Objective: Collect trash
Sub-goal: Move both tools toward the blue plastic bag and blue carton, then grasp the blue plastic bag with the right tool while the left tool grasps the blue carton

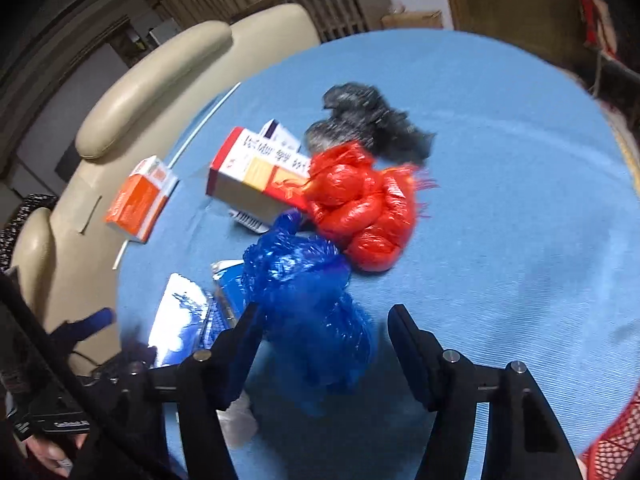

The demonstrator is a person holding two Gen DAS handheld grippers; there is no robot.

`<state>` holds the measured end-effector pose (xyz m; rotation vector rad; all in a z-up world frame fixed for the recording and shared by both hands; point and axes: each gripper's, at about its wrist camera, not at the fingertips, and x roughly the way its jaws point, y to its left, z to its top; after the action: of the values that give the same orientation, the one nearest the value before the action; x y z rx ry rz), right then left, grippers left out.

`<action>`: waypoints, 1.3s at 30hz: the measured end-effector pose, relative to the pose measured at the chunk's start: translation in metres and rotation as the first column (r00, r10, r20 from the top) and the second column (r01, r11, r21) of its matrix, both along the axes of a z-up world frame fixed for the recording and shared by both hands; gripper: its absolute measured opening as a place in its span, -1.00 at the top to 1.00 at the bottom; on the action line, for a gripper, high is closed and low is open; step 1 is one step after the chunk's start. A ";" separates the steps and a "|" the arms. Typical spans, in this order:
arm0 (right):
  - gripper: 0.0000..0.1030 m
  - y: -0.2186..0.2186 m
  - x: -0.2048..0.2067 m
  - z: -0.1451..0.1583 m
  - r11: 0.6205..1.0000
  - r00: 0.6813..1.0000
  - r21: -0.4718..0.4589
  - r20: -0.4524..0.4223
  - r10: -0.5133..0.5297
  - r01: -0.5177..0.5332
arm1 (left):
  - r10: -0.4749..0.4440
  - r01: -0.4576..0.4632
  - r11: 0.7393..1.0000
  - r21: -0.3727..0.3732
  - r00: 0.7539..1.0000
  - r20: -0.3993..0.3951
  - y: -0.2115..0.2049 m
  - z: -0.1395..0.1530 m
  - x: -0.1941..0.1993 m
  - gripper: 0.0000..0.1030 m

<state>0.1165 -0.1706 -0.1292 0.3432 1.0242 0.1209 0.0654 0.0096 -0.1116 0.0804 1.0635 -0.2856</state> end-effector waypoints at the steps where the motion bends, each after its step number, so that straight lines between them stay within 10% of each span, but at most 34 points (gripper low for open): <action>1: -0.32 0.002 0.002 -0.002 1.000 1.000 0.004 -0.002 0.011 -0.010 | 0.000 0.000 1.000 -0.008 1.000 -0.016 -0.002 -0.002 0.003 -1.00; 6: -0.04 0.011 0.010 -0.012 0.993 0.996 0.090 -0.034 0.080 -0.076 | -0.022 0.017 0.998 -0.060 0.996 -0.090 -0.011 -0.015 0.012 -0.81; 8: 0.10 0.012 0.007 -0.010 0.992 0.996 0.094 -0.007 0.087 -0.086 | -0.032 0.023 0.997 -0.075 0.993 -0.109 -0.013 -0.019 0.013 -0.34; 11: 0.13 0.014 0.003 -0.008 0.990 0.996 0.103 0.024 0.090 -0.092 | -0.036 0.021 0.993 -0.114 0.991 -0.130 -0.015 -0.022 0.014 -0.20; 25: 0.13 -0.035 -0.072 0.033 0.979 0.989 0.203 0.151 0.003 -0.034 | -0.048 0.048 0.999 0.006 0.993 0.104 -0.042 0.049 -0.027 -0.19; 39: 0.13 -0.107 -0.168 0.064 0.967 0.950 0.219 0.253 -0.184 0.129 | -0.271 0.235 0.958 0.164 0.928 0.257 -0.145 0.095 -0.074 -0.19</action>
<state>-0.0519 -0.2775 -0.0656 0.5747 0.7106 0.1238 -0.0082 -0.1356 -0.0169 0.3686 0.7903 -0.4257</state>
